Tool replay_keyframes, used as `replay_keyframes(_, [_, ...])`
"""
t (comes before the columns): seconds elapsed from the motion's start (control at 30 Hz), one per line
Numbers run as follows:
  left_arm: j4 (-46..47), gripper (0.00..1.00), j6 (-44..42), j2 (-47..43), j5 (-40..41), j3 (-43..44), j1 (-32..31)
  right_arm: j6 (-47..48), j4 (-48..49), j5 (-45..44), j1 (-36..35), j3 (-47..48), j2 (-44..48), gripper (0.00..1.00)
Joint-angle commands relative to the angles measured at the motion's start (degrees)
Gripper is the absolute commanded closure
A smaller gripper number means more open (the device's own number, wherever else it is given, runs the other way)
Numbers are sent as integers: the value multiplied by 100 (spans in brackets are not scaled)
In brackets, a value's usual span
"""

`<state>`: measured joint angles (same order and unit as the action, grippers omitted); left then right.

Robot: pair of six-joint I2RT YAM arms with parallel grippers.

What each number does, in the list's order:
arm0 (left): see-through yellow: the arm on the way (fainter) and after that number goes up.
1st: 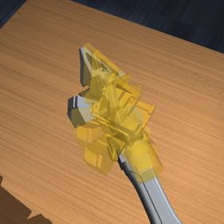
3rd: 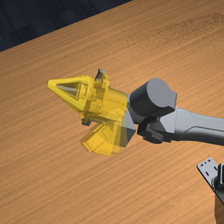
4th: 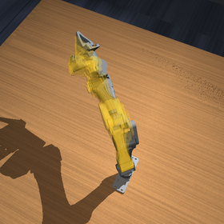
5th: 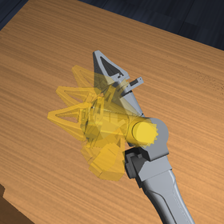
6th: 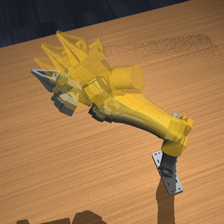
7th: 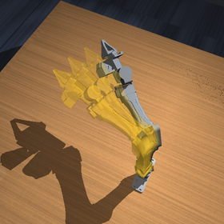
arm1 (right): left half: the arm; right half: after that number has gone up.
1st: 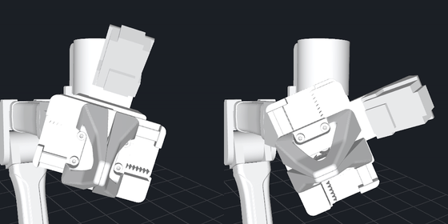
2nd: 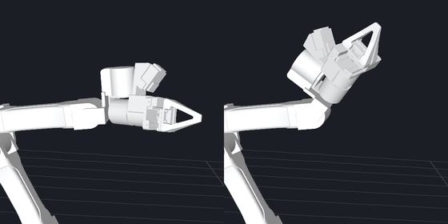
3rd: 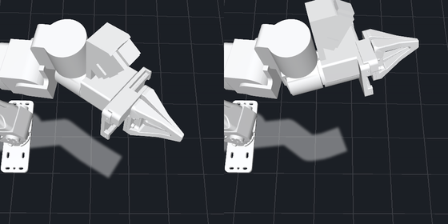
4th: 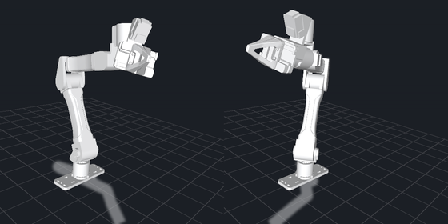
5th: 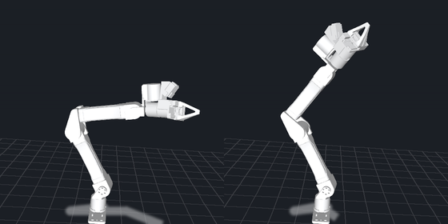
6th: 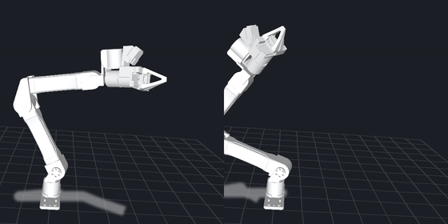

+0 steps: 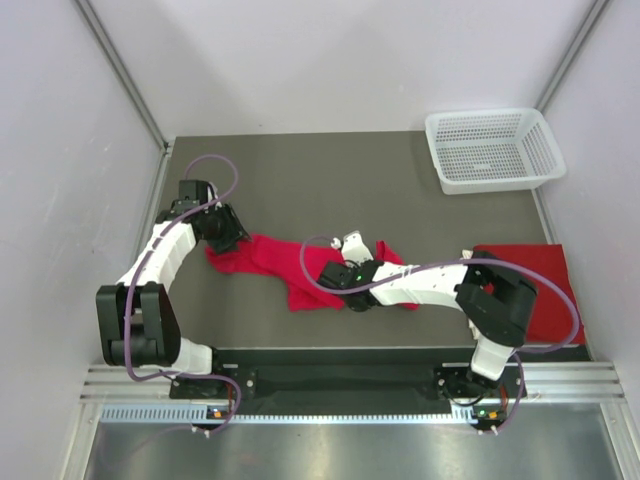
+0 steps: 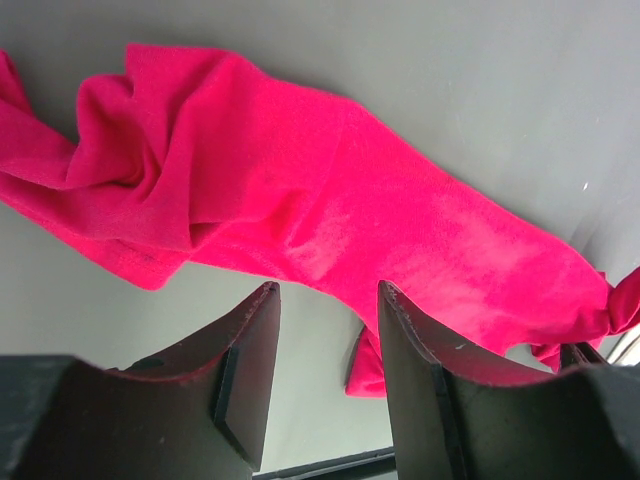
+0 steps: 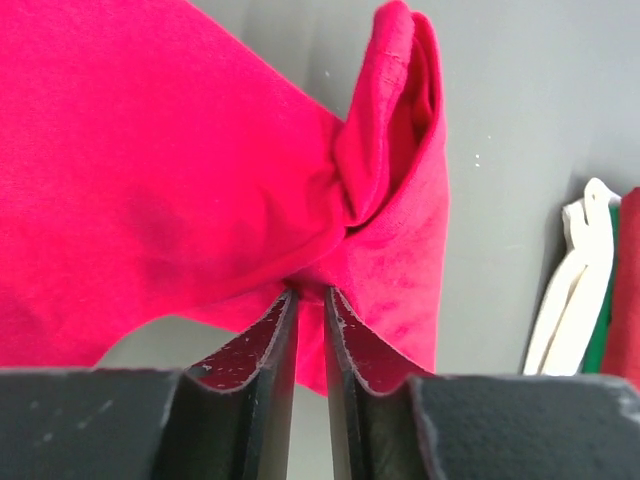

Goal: Fold and stack the t-shirts
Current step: Flatten the tshirt out

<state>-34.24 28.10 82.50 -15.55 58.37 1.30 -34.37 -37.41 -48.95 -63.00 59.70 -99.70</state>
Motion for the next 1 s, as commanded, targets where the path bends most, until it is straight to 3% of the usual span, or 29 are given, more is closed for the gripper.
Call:
replay_keyframes(0.0, [242, 51, -59, -50, 26, -54, -42, -131, -240, -369, -107, 235, -41, 81])
replay_keyframes(0.1, [251, 51, -41, -32, 17, -54, -51, -402, -668, -667, -125, 366, -102, 71])
replay_keyframes(0.33, [260, 51, -41, -50, 35, -63, -69, -782, -1427, -1038, -116, 736, -76, 70])
replay_keyframes(0.63, [260, 51, -41, -32, 70, -62, -77, 123, -707, -160, -265, 525, 600, 74])
replay_keyframes(0.87, [251, 51, -59, -32, 78, -62, -86, 1449, 408, 964, -494, -54, 1075, 71])
replay_keyframes(0.97, [251, 51, -50, -32, 87, -62, -86, 1617, 515, 870, -494, -222, 971, 72])
